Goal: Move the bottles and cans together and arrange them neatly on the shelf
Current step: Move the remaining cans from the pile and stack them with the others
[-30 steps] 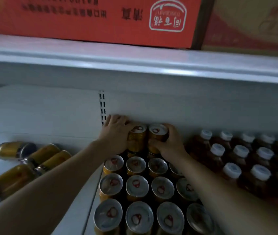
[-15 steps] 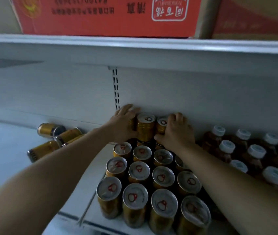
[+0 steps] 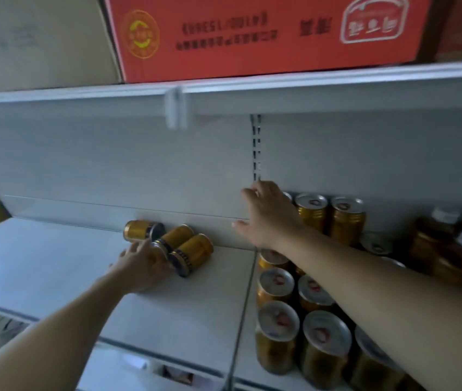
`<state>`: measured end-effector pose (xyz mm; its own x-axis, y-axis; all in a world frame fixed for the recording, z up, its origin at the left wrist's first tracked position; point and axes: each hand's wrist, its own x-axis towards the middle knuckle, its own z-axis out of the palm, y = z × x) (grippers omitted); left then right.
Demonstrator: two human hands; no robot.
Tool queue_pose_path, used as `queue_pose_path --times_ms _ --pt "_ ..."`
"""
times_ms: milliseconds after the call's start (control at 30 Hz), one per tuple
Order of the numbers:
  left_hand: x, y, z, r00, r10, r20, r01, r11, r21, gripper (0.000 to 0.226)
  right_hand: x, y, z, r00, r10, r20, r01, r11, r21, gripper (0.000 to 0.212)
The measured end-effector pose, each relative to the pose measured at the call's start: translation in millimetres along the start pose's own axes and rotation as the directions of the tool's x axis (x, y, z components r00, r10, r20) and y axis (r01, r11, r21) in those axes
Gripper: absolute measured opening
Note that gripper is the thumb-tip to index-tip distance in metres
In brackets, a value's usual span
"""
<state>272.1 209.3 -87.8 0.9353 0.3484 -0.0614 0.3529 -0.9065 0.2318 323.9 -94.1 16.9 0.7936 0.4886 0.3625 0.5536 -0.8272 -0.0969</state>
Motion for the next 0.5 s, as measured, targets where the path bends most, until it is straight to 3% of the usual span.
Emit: queue_pose_path --times_ms 67,133,233,300,400,500 --pt "3.8 -22.1 5.0 0.996 0.074 0.047 -0.076 0.995 0.056 0.101 10.6 -35.5 25.6 0.996 0.024 0.087 -0.028 0.998 0.050 0.063" --pt "11.5 -35.3 6.5 0.989 0.139 0.040 -0.142 0.987 0.075 0.098 21.8 -66.7 55.4 0.969 0.118 0.218 -0.145 0.984 0.108 0.066" --pt "21.6 -45.8 3.7 0.980 0.192 0.049 -0.193 0.981 0.005 0.092 35.5 -100.4 102.5 0.864 0.301 0.403 -0.400 0.897 0.189 0.086" --pt "26.0 -54.5 2.3 0.979 0.199 0.043 -0.193 0.973 -0.124 0.075 40.1 -115.7 130.6 0.791 0.372 0.485 -0.528 0.816 0.236 0.097" --pt "27.7 -69.9 3.6 0.984 0.178 0.030 -0.164 0.950 -0.266 0.049 44.5 -133.8 157.2 0.716 0.476 0.511 -0.663 0.694 0.281 0.092" --pt "25.8 -83.6 4.1 0.982 0.191 0.008 -0.171 0.896 -0.409 0.045 47.8 -144.9 166.5 0.689 0.579 0.437 -0.722 0.607 0.333 0.067"
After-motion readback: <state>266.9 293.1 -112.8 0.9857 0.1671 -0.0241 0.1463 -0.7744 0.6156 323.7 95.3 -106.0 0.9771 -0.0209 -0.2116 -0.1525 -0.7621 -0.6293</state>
